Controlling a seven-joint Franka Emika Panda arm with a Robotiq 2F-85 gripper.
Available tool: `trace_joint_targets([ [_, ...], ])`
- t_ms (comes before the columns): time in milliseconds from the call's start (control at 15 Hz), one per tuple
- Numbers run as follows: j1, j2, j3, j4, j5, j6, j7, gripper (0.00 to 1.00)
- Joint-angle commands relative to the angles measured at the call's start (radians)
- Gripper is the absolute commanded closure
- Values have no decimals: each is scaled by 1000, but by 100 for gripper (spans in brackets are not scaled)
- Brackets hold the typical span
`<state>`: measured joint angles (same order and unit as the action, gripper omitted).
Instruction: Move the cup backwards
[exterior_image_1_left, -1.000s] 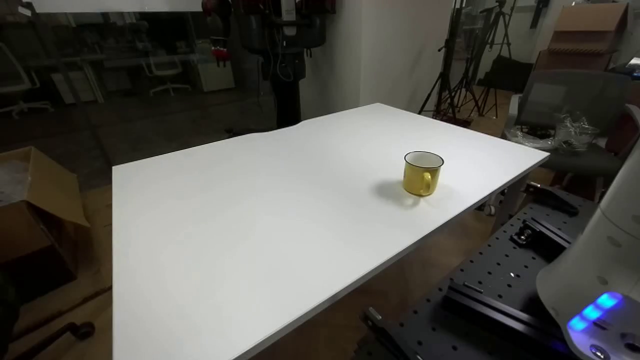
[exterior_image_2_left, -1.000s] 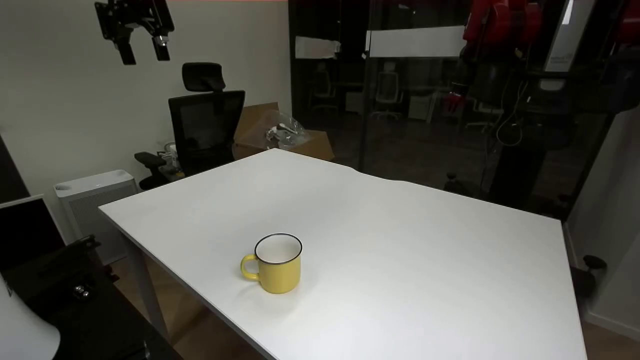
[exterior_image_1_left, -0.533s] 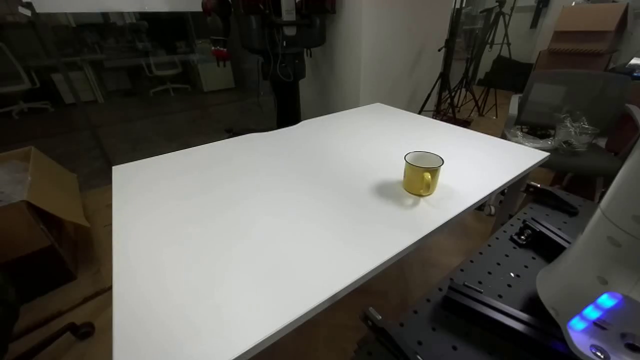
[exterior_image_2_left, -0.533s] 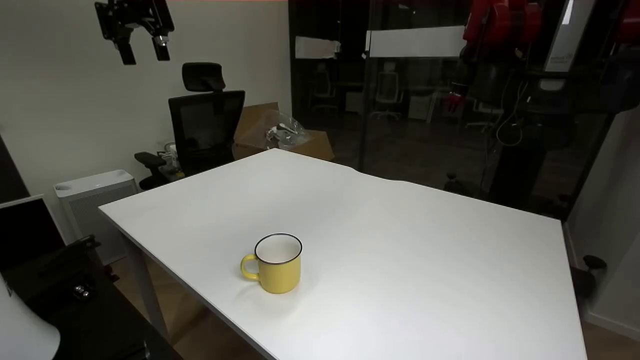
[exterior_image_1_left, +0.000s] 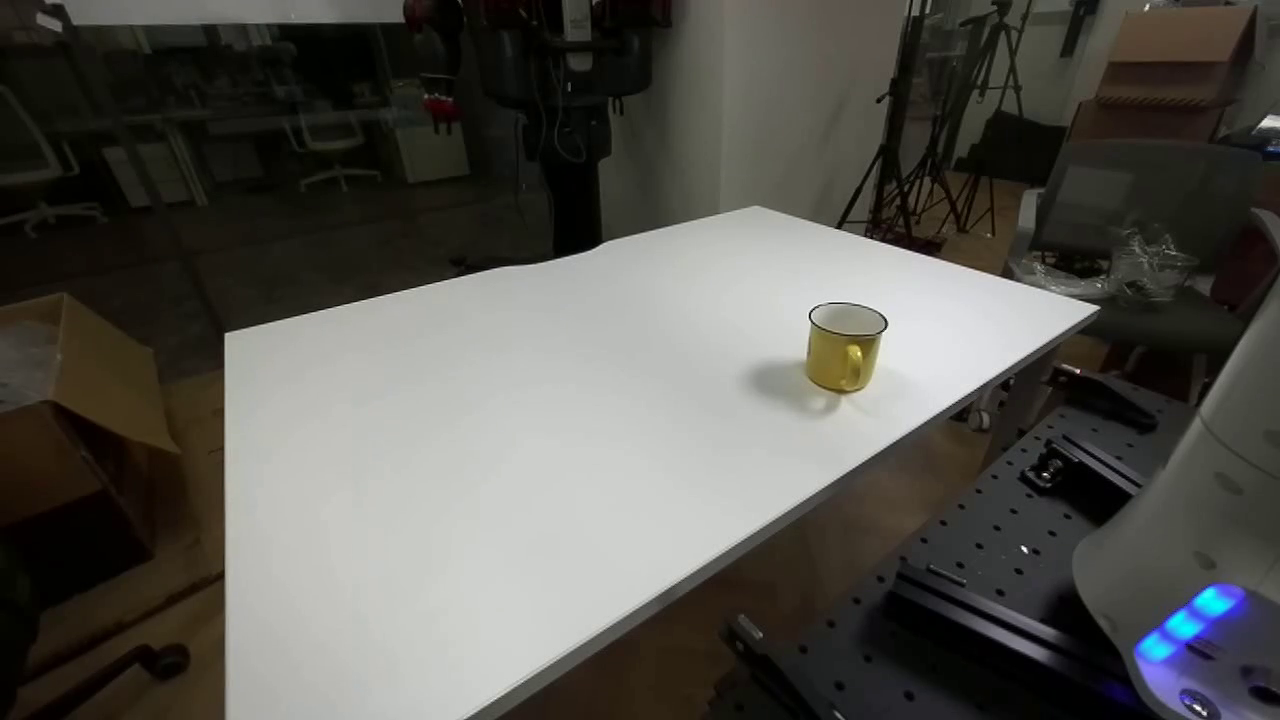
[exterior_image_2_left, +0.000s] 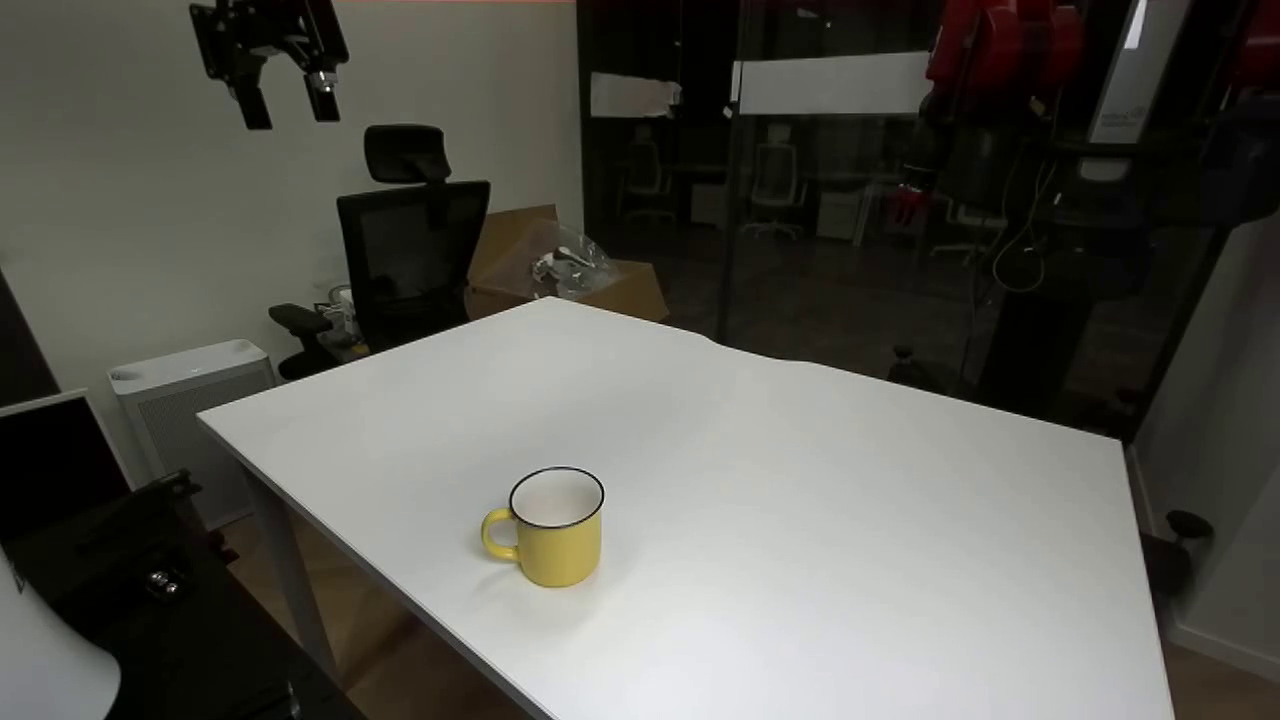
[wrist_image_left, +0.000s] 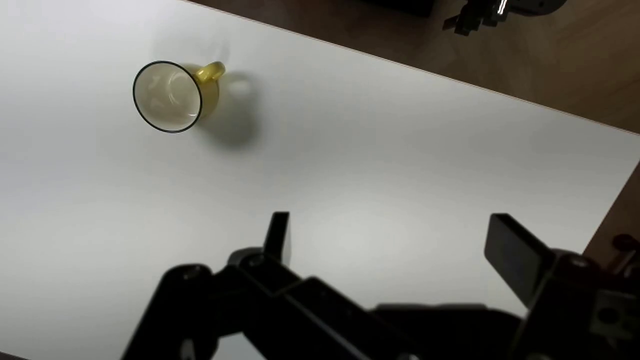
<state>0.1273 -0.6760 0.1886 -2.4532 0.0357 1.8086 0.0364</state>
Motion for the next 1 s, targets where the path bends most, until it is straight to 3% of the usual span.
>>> trace_joint_targets([
  [0, 12, 2, -9, 3, -6, -2, 6, 0],
  [667, 12, 2, -9, 3, -6, -2, 6, 0],
  [933, -29, 10, -35, -42, -26, 165, 23, 0],
])
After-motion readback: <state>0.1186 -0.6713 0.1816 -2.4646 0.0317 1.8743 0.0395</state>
